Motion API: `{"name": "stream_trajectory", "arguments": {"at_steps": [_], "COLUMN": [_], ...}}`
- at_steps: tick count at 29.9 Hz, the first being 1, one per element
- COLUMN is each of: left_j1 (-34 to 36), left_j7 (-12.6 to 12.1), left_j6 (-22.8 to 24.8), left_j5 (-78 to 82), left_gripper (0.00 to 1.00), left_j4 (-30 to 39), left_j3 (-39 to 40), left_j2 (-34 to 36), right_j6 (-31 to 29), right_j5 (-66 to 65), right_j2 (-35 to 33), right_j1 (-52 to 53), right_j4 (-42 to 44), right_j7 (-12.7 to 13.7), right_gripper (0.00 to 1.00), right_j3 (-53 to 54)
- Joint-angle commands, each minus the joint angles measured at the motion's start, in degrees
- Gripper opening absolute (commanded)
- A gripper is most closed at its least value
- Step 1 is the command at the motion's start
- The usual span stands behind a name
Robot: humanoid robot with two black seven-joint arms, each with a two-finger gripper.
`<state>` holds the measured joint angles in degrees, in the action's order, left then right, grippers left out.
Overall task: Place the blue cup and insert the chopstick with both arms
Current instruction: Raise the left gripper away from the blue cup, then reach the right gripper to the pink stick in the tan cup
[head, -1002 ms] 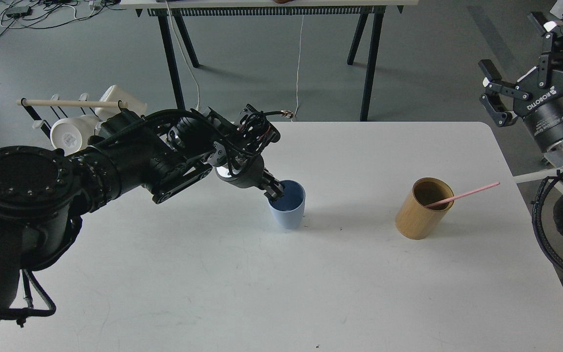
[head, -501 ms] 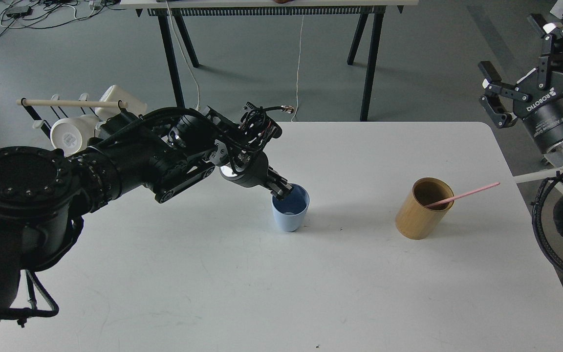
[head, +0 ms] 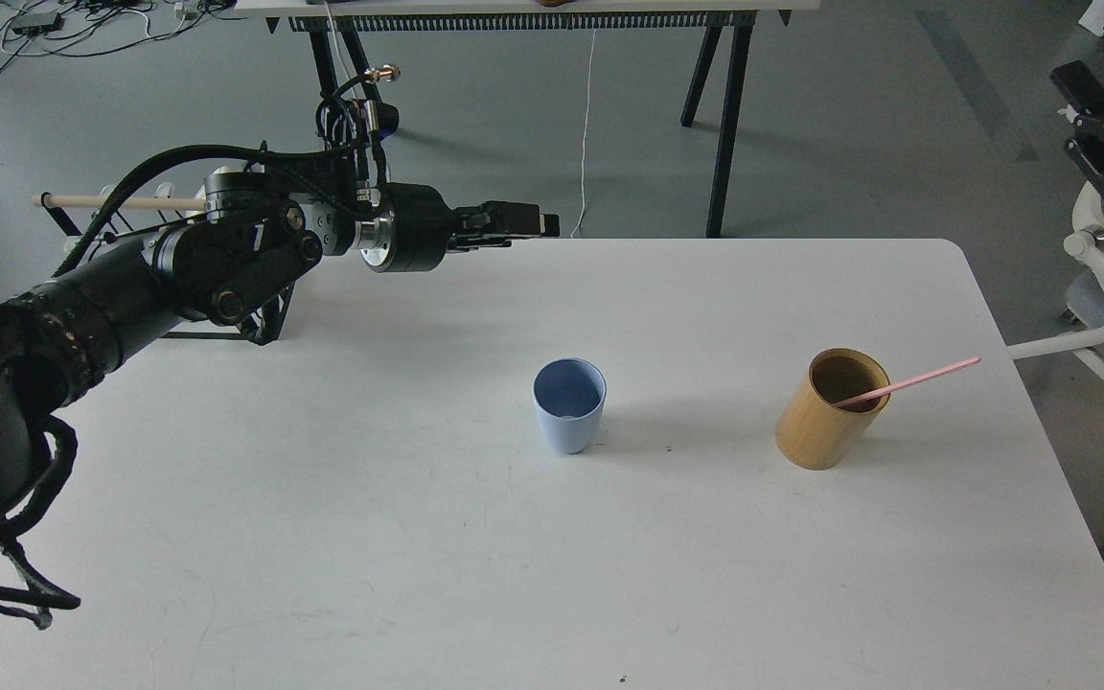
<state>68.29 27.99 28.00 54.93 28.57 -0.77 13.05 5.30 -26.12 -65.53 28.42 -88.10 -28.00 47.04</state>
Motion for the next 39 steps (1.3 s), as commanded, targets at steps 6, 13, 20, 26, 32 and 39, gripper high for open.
{"name": "stream_trajectory", "arguments": {"at_steps": [6,13,20,26,32,39], "left_j1": [-9.6,-18.2,-19.6,-20.3,-20.7,-21.4], "left_j7": [0.0,0.0,0.0,0.0,0.0,0.0], "left_j6": [0.0,0.0,0.0,0.0,0.0,0.0], "left_j5": [-16.8,-16.9,-16.8,-16.8,-16.7,-16.7], "left_gripper": [0.91,0.92,0.92,0.93,0.93,0.94], "left_j4": [11.6,21.2,21.8,21.8,21.3,21.1], "left_j3": [16.4,31.7,32.6,32.4,32.4,32.4], "left_j2": [8.4,10.7,10.6,10.8,10.8,10.5], "right_j6": [18.1,22.7,22.7,22.7,22.7,22.7], "right_j5": [-23.7,-30.9,-31.9,-32.2,-33.5,-34.2], "right_j2": [-9.5,-7.6,-1.4,2.5,8.7,12.8], "right_j1": [-1.7,-3.5,-3.9,-5.9,-7.3,-6.6], "right_j4": [1.0,1.3,5.0,6.2,10.1,10.8], "right_j7": [0.0,0.0,0.0,0.0,0.0,0.0], "right_gripper": [0.93,0.94,0.93,0.94,0.9,0.73], "right_j3": [-7.9,-21.3,-30.3,-30.5,-30.4,-30.3]}}
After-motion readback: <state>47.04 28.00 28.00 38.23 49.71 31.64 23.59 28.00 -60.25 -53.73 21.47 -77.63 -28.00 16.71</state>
